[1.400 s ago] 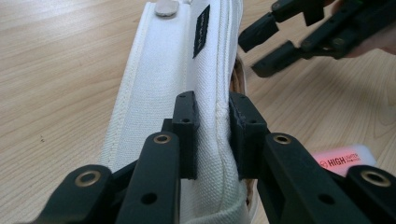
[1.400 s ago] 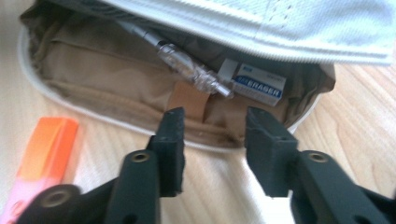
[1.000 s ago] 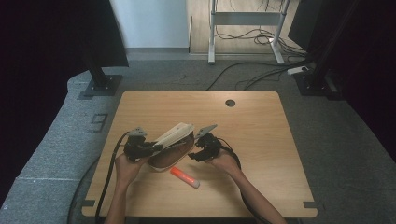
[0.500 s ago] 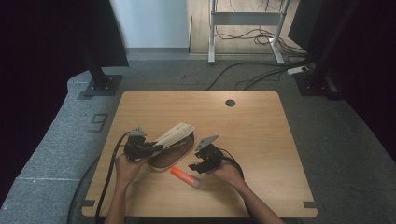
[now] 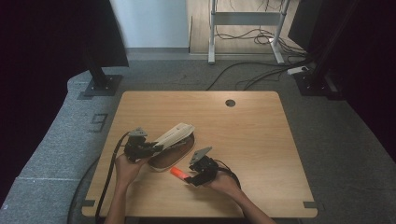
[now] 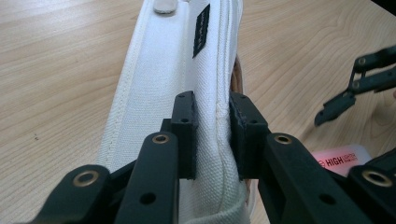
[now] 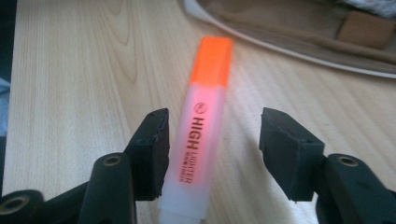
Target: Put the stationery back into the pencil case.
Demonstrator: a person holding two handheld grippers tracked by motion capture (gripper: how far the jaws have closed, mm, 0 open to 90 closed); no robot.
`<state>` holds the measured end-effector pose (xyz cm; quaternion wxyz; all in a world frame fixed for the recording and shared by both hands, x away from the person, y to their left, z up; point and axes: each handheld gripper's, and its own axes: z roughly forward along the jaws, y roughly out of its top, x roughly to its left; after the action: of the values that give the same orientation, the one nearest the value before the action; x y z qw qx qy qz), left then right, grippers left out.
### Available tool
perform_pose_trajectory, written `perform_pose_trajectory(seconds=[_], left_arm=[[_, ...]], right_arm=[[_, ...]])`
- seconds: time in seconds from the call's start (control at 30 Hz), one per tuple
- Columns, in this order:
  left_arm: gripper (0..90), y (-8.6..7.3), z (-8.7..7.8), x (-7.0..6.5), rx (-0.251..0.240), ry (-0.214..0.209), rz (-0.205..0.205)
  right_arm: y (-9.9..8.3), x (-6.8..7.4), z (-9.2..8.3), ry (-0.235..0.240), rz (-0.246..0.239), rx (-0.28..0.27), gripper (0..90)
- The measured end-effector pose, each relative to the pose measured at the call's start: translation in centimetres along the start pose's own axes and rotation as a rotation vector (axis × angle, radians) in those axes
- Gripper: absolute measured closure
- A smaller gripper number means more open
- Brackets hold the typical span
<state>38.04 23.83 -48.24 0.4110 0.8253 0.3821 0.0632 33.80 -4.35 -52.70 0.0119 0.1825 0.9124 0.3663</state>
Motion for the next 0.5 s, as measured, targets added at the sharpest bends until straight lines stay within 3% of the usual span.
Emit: perform_pose_trajectory(seconds=[0.37, 0.5], left_arm=[[73.5, 0.0, 0.0, -0.1, 0.003, 0.0, 0.004], [73.5, 0.0, 0.0, -0.1, 0.003, 0.0, 0.006]], right_arm=[[0.2, 0.8, 1.2, -0.005, -0.048, 0.027, 54.8], [0.1, 1.2, 1.4, -0.029, -0.077, 0.034, 60.6]])
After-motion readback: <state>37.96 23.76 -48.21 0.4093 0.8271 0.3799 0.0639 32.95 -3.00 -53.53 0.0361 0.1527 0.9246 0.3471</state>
